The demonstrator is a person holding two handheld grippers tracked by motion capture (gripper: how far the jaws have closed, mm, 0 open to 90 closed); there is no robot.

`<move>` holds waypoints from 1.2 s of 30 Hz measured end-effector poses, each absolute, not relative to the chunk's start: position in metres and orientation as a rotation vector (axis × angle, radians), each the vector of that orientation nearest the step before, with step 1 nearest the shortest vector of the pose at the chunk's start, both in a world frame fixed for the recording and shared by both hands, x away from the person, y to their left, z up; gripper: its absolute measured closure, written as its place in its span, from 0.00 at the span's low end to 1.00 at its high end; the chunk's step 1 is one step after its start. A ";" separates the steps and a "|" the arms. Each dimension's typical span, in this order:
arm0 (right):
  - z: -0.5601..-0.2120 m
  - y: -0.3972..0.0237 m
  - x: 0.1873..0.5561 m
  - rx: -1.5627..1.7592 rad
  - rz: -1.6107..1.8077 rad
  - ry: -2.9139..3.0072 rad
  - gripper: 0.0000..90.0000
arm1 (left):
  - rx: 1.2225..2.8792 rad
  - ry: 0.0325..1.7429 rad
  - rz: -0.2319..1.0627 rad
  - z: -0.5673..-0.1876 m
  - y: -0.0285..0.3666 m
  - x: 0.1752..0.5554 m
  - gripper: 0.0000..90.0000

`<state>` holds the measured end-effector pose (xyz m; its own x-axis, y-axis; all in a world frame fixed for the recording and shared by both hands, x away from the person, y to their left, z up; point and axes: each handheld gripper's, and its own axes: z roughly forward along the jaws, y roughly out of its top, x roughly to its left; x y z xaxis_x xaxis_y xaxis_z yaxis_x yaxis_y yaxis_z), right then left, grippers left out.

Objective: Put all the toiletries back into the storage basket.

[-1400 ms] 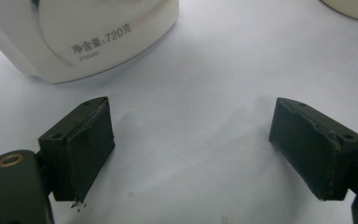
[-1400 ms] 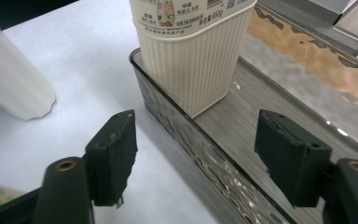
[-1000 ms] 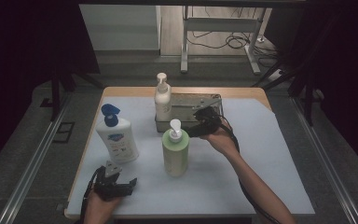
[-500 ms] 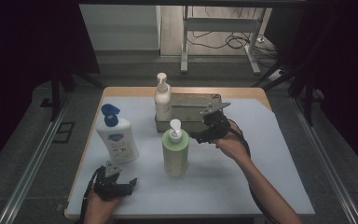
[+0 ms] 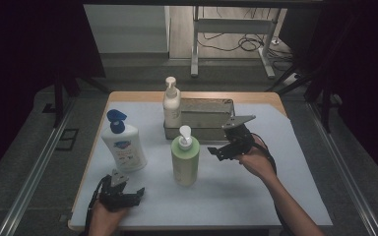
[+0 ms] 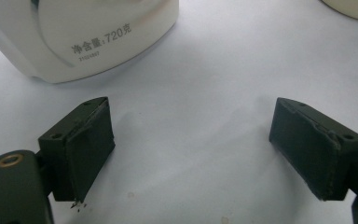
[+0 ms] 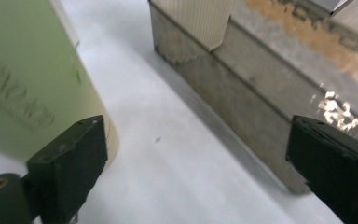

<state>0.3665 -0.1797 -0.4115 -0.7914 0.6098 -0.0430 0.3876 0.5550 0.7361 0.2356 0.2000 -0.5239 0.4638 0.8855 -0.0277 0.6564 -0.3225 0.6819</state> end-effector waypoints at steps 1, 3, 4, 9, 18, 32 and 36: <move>-0.415 -0.184 0.363 0.828 1.068 2.508 0.03 | 2.085 1.277 0.470 -0.524 0.200 0.236 0.15; -0.416 -0.186 0.361 0.830 1.069 2.508 0.02 | 2.085 1.277 0.471 -0.524 0.200 0.236 0.15; -0.418 -0.189 0.359 0.837 1.067 2.516 0.00 | 2.084 1.277 0.471 -0.524 0.200 0.236 0.15; -0.428 -0.201 0.350 0.872 1.052 2.510 0.00 | 2.085 1.277 0.472 -0.524 0.200 0.235 0.15; -0.443 -0.223 0.334 0.931 1.075 2.474 0.00 | 2.084 1.277 0.473 -0.524 0.200 0.235 0.15; -0.465 -0.245 0.311 0.960 1.081 2.457 0.00 | 2.082 1.278 0.474 -0.524 0.200 0.235 0.15; -0.467 -0.245 0.307 0.947 1.095 2.454 0.00 | 2.082 1.278 0.473 -0.524 0.200 0.235 0.15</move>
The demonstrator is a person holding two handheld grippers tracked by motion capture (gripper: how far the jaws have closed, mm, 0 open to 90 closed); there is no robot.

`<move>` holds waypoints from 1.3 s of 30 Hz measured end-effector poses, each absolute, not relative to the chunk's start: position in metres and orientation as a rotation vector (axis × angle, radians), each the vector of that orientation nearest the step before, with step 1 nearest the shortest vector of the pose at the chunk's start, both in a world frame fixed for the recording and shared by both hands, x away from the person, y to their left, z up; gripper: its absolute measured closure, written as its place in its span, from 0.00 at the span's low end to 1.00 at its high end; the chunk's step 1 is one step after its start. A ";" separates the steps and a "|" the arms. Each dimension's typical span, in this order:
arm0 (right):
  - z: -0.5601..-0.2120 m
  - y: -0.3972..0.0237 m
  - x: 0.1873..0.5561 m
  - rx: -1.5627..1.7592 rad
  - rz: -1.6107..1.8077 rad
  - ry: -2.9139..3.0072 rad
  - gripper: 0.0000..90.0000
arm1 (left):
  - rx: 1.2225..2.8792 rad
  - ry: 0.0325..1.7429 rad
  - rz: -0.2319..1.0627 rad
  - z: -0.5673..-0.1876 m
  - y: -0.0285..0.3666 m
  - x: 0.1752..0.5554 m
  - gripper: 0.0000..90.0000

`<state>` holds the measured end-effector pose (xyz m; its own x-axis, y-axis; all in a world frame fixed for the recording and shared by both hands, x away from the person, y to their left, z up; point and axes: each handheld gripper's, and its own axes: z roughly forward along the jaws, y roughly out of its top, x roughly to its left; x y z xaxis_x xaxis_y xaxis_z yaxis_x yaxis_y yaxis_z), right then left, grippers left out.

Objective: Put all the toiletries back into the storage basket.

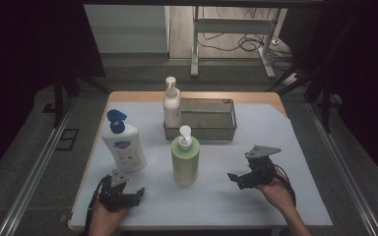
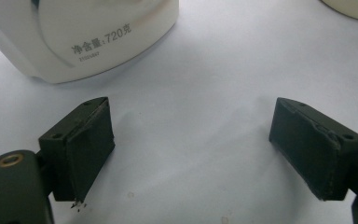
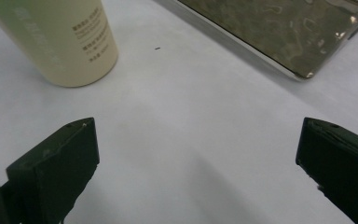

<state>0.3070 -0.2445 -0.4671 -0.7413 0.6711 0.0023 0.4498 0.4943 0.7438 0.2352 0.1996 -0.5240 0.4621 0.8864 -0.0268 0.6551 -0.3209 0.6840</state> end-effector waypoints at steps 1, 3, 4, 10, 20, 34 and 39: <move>-0.467 -0.243 0.306 0.941 1.100 2.456 0.00 | 2.082 1.277 0.473 -0.524 0.200 0.235 0.15; -0.466 -0.240 0.305 0.922 1.114 2.460 0.00 | 2.082 1.277 0.473 -0.524 0.200 0.235 0.15; -0.465 -0.238 0.304 0.910 1.125 2.460 0.00 | 2.082 1.277 0.473 -0.524 0.200 0.235 0.15; -0.457 -0.222 0.304 0.863 1.175 2.469 0.00 | 2.081 1.278 0.474 -0.524 0.200 0.235 0.15; -0.443 -0.194 0.308 0.794 1.245 2.509 0.00 | 2.082 1.277 0.473 -0.524 0.200 0.235 0.15; -0.432 -0.153 0.311 0.699 1.294 2.555 0.00 | 2.079 1.279 0.473 -0.524 0.200 0.235 0.15; -0.432 -0.142 0.314 0.704 1.315 2.561 0.00 | 2.079 1.279 0.473 -0.524 0.200 0.235 0.15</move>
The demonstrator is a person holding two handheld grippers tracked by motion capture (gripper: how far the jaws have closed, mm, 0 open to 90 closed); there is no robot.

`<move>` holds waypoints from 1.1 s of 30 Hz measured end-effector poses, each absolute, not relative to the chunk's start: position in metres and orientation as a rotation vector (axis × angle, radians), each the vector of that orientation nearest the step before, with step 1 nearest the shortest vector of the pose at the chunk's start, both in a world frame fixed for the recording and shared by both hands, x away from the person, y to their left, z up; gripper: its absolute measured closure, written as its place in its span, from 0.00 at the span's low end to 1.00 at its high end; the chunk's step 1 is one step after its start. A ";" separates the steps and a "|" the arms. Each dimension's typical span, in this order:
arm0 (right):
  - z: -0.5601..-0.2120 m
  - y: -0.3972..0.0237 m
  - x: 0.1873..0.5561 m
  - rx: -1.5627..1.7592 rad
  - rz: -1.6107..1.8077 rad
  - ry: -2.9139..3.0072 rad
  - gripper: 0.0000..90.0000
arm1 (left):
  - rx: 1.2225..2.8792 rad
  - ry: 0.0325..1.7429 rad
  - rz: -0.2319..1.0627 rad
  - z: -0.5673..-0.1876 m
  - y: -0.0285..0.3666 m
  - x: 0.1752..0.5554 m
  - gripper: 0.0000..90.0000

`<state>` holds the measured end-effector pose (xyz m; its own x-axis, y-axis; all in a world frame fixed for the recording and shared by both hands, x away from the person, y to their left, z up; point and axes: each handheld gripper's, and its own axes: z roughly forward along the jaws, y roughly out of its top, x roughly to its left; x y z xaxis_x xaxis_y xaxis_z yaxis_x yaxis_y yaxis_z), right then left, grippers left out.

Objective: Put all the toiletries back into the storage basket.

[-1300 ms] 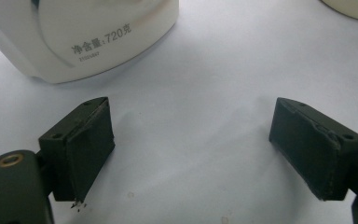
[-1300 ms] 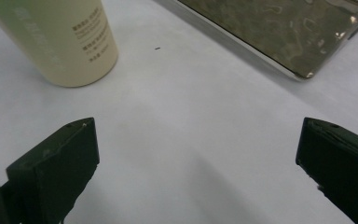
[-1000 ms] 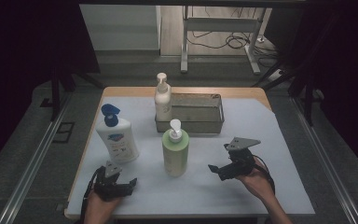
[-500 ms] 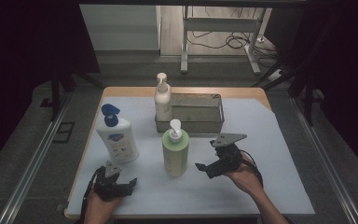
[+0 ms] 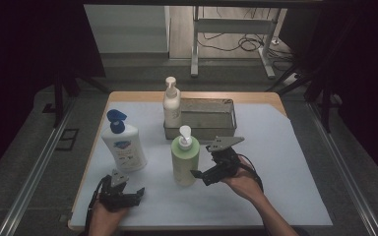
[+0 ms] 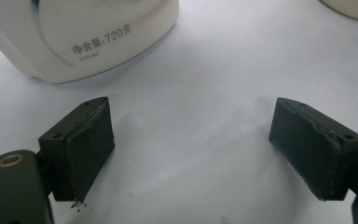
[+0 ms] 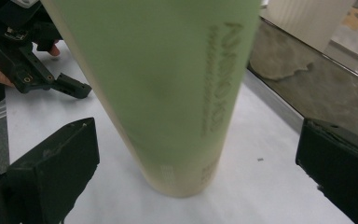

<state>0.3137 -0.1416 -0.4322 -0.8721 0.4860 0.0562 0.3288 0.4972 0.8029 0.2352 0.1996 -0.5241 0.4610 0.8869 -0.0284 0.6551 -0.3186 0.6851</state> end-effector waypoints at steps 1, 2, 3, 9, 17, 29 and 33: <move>-0.432 -0.142 0.314 0.704 1.315 2.561 0.00 | 2.079 1.279 0.473 -0.524 0.200 0.235 0.15; -0.432 -0.137 0.314 0.690 1.312 2.566 0.00 | 2.079 1.279 0.473 -0.524 0.200 0.235 0.15; -0.432 -0.137 0.314 0.690 1.312 2.566 0.00 | 2.079 1.279 0.473 -0.524 0.200 0.235 0.15; -0.431 -0.123 0.315 0.641 1.297 2.578 0.00 | 2.079 1.279 0.473 -0.524 0.200 0.235 0.15; -0.431 -0.109 0.317 0.611 1.295 2.577 0.00 | 2.084 1.277 0.472 -0.524 0.200 0.235 0.15; -0.436 -0.096 0.322 0.581 1.322 2.567 0.03 | 2.079 1.279 0.473 -0.524 0.200 0.235 0.15; -0.436 -0.094 0.322 0.562 1.312 2.555 0.09 | 2.080 1.278 0.473 -0.524 0.200 0.235 0.15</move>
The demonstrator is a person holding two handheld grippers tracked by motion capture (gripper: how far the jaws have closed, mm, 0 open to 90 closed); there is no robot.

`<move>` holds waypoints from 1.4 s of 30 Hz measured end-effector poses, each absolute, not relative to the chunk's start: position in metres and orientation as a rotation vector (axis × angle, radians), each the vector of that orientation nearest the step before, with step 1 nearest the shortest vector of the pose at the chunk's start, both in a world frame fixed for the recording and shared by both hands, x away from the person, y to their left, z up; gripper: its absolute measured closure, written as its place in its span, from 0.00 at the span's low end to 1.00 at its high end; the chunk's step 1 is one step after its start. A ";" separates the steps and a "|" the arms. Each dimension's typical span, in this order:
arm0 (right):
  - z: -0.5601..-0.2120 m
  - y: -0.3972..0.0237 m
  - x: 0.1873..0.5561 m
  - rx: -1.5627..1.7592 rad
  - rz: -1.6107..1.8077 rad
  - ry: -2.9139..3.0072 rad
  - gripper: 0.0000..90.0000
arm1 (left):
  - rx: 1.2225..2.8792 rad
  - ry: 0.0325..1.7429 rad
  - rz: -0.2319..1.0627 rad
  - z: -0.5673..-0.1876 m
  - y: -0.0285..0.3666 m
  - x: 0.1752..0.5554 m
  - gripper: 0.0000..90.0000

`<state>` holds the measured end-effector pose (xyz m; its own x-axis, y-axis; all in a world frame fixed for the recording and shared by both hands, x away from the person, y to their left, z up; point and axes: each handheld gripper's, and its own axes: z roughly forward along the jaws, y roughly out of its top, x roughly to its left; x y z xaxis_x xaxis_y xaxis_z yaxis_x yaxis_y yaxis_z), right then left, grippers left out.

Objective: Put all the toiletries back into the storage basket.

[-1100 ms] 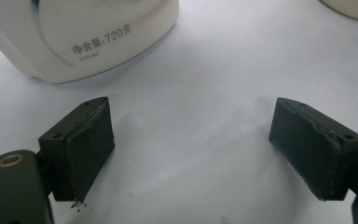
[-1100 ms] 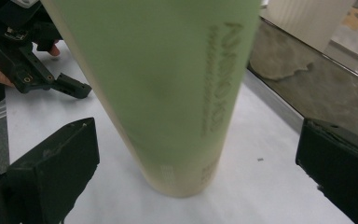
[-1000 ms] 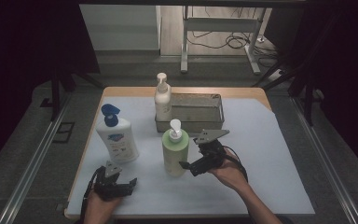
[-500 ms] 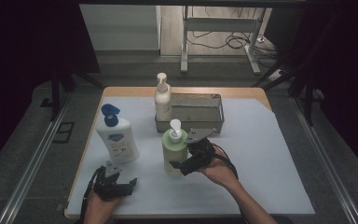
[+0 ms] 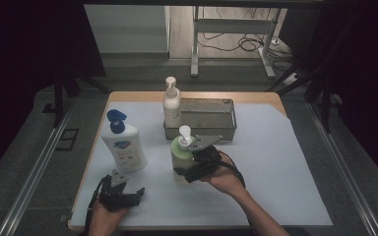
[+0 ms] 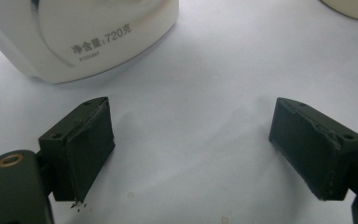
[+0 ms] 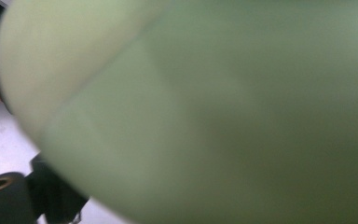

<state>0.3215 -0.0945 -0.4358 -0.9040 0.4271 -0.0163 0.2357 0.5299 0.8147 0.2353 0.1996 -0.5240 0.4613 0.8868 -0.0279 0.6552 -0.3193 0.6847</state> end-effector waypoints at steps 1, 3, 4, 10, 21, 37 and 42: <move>-0.436 -0.095 0.322 0.559 1.307 2.548 0.13 | 2.080 1.278 0.473 -0.524 0.200 0.235 0.15; -0.436 -0.097 0.323 0.564 1.318 2.550 0.13 | 2.080 1.278 0.473 -0.524 0.200 0.235 0.15; -0.436 -0.098 0.323 0.566 1.321 2.550 0.13 | 2.080 1.278 0.473 -0.524 0.200 0.235 0.15; -0.434 -0.096 0.321 0.600 1.294 2.552 0.13 | 2.080 1.278 0.473 -0.524 0.200 0.235 0.15; -0.417 -0.102 0.324 0.676 1.254 2.579 0.14 | 2.080 1.279 0.472 -0.524 0.200 0.235 0.15; -0.386 -0.107 0.329 0.677 1.240 2.556 0.14 | 2.079 1.278 0.471 -0.524 0.200 0.235 0.15; -0.380 -0.107 0.331 0.682 1.241 2.548 0.14 | 2.079 1.278 0.471 -0.524 0.200 0.235 0.15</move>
